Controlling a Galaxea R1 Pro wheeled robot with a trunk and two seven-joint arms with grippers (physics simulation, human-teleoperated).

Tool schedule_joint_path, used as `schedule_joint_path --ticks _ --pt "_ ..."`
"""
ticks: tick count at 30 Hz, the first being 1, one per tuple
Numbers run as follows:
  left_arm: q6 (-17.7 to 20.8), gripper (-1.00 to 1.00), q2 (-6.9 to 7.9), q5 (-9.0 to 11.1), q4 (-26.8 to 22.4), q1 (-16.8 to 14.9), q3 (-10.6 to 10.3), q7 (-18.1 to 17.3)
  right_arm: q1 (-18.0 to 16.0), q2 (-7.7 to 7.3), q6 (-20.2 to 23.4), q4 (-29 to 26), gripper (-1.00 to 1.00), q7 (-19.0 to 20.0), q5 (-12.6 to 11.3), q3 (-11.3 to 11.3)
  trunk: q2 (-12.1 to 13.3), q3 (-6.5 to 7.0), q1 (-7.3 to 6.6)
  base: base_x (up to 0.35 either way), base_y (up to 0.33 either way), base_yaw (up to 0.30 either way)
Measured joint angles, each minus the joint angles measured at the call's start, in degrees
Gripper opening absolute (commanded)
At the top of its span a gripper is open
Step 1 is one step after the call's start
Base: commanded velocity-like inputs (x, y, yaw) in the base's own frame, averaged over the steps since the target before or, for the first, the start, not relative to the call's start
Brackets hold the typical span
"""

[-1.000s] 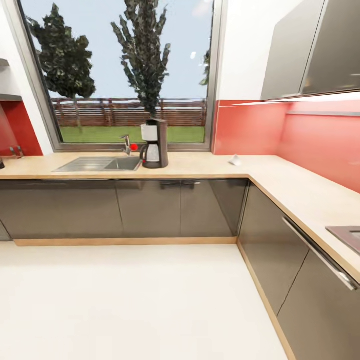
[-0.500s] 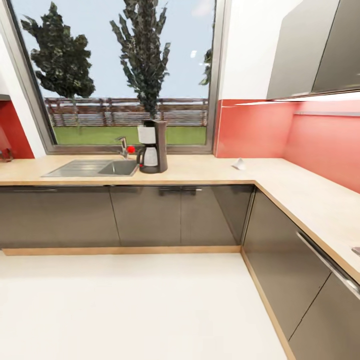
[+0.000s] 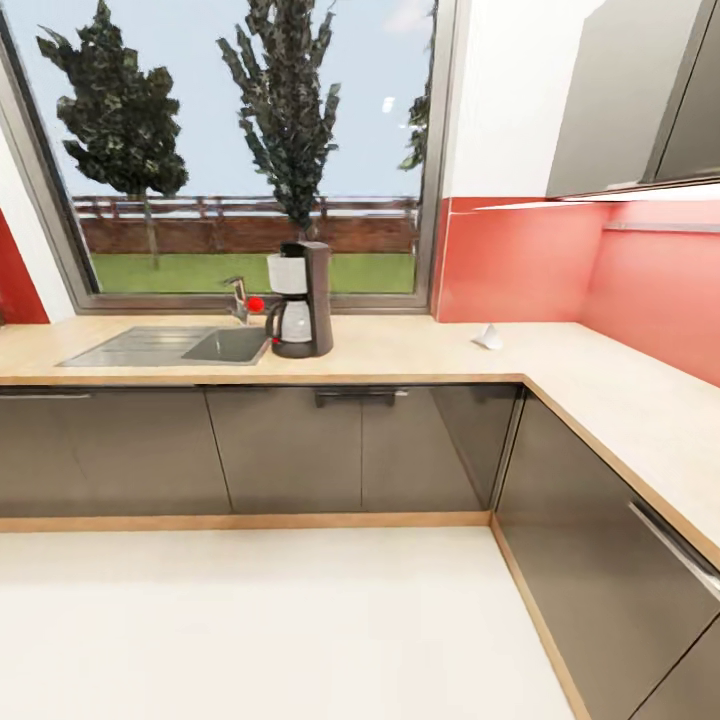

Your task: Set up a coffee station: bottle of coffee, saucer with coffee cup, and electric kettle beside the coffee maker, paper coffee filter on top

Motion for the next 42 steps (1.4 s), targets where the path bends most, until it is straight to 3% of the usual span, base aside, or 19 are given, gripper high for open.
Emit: schedule_joint_path --ticks 42 --pt "0.00 1.00 0.00 0.00 0.00 0.00 -0.02 -0.03 0.00 -0.05 0.00 -0.29 1.00 -0.03 -0.07 -0.05 0.00 0.00 0.02 0.308 0.000 0.000"
